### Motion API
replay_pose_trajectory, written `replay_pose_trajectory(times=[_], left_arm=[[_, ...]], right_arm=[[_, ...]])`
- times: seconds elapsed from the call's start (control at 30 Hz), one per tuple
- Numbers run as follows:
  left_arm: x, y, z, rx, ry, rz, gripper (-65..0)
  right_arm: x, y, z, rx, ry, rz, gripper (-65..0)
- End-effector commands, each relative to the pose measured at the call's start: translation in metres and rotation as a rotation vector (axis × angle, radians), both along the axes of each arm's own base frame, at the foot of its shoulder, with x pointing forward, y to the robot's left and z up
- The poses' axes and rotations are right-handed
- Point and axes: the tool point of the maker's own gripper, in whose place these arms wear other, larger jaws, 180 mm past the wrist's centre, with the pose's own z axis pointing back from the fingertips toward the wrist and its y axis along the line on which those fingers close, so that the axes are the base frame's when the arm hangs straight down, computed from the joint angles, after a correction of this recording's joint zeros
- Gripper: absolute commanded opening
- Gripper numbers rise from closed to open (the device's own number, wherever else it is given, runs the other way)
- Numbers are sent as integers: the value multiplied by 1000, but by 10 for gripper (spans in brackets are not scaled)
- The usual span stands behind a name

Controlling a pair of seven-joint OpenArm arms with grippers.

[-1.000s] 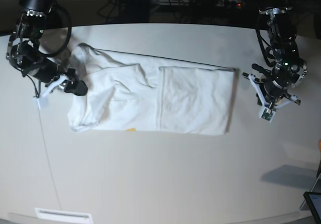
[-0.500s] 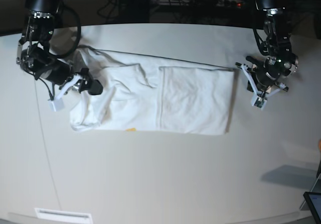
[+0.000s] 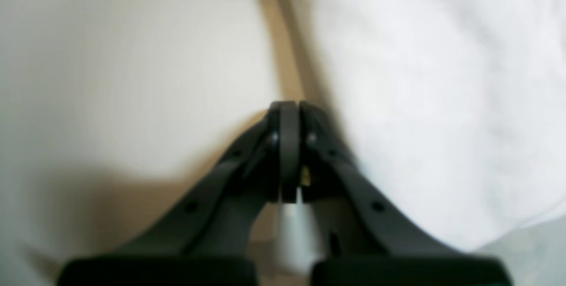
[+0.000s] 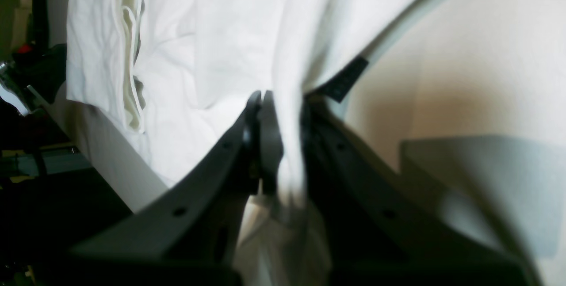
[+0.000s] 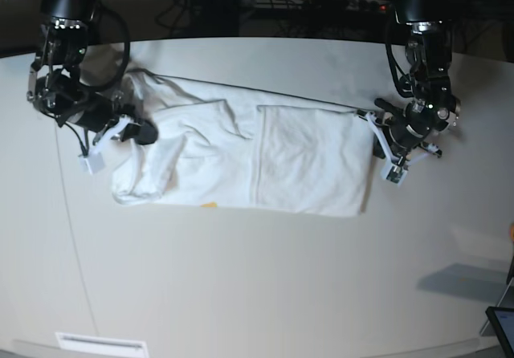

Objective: Fold the T-shirt properly
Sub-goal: 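Grasp the folded edge with the left gripper and the other end with the right, then fold the shirt again toward the right gripper with the left gripper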

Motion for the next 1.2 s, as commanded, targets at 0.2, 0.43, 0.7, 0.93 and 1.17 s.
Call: replay_pose_trajectory(times=[0.2, 0.43, 0.7, 0.93, 1.17], left_arm=[[-15, -46, -16, -9, 78, -188, -650], [-9, -65, -14, -41, 64, -204, -650], [4, -102, -9, -58, 42, -293, -650], [1, -155, -8, -100, 41, -411, -650], [15, -160, -5, -95, 54, -403, -650]], right_arm=[[2, -15, 3, -48, -1, 5, -643], [11, -38, 14, -81, 44, -117, -643], [22, -52, 38, -123, 24, -184, -643], [30, -51, 59, -127, -9, -221, -643], [32, -44, 82, -134, -38, -202, -643]])
